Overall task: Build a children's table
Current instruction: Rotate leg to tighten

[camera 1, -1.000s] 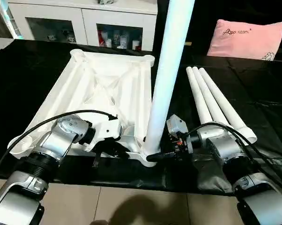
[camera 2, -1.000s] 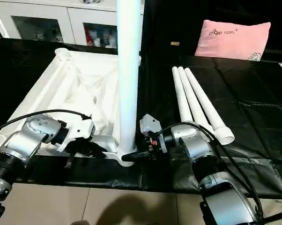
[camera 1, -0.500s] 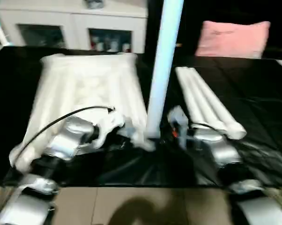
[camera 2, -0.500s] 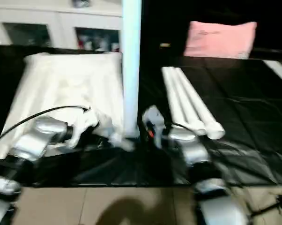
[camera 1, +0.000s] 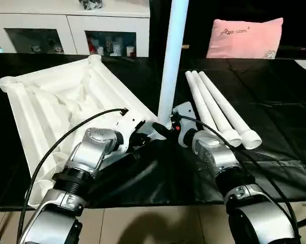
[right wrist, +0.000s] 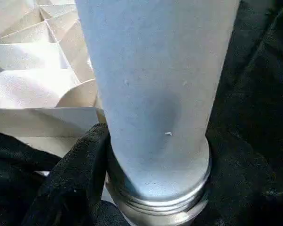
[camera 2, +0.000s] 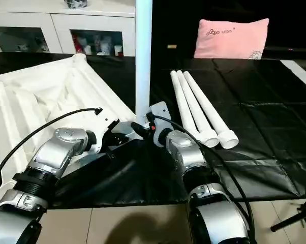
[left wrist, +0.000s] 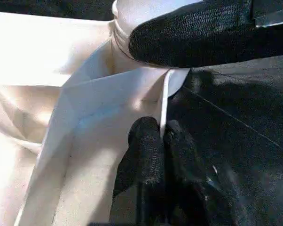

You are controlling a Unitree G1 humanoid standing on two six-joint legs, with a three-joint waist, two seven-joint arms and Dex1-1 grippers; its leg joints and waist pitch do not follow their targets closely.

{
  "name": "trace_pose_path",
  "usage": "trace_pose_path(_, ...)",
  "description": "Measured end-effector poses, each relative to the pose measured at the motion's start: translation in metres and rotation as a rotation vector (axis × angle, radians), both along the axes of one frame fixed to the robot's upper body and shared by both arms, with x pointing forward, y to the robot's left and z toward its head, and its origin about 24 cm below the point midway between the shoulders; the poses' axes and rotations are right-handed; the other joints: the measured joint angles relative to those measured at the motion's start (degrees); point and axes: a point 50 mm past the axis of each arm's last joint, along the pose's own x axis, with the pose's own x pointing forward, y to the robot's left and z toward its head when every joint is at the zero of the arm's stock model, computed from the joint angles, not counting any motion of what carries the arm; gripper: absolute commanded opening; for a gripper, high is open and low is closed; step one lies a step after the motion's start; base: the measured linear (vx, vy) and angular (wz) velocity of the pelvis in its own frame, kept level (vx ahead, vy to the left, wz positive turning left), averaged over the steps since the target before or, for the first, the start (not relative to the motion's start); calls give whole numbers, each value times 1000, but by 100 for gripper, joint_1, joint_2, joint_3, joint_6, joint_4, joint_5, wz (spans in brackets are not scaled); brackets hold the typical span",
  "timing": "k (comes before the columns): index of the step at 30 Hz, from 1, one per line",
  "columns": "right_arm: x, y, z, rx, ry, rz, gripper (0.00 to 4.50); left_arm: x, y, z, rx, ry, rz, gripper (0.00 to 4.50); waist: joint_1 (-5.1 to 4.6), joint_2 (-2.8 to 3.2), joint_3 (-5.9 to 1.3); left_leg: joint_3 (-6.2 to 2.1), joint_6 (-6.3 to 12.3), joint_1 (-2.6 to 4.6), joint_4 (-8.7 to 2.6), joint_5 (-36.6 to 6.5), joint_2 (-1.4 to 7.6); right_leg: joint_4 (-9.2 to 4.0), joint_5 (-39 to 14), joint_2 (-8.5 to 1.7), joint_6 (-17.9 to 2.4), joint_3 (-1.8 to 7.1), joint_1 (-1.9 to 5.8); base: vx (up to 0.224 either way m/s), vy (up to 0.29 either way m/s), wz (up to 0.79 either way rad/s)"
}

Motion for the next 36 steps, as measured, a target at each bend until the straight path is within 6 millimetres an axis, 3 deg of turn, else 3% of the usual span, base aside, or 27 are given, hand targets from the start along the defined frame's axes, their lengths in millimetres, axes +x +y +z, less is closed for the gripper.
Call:
trace_pose_path(5,-4,-5,-2,2,-29,9,375,0,-1,1,16,-14,-34,0,32,0,2,1,0,-3,-4,0,0,-9,-17,0,29,0,0,0,0,0)
trace_pose_path(9,-11,-24,-4,20,-57,111,420,0,5,3,31,-32,-88,0,79,8,7,3,1,-21,-18,0,0,-20,-4,0,7,-1,-16,0,0,0)
trace_pose_path(14,-15,-41,1,-1,-83,252,446,-2,15,7,42,-52,-175,0,68,8,7,5,32,-79,-12,19,2,-13,-1,2,2,-3,-70,0,0,0)
trace_pose_path(19,-19,-56,13,11,-101,398,446,-9,31,8,42,-39,-313,0,98,0,12,4,35,-90,-5,18,4,-13,-1,1,2,-4,-76,0,0,0)
trace_pose_path(24,-26,-64,21,-49,-121,605,446,-18,44,12,83,-13,-499,0,237,-16,18,8,41,-91,4,14,8,-13,-1,0,2,-4,-73,0,0,0)
trace_pose_path(33,-33,-57,25,-86,-103,843,446,-27,44,12,108,12,-687,0,333,-27,17,11,43,-90,24,13,11,-2,-2,-4,2,-4,-65,0,0,0)
trace_pose_path(36,-36,-53,23,-78,-86,879,418,-27,41,12,110,14,-719,0,349,-29,17,11,43,-89,32,13,12,2,-1,-4,2,-4,-63,0,0,0)
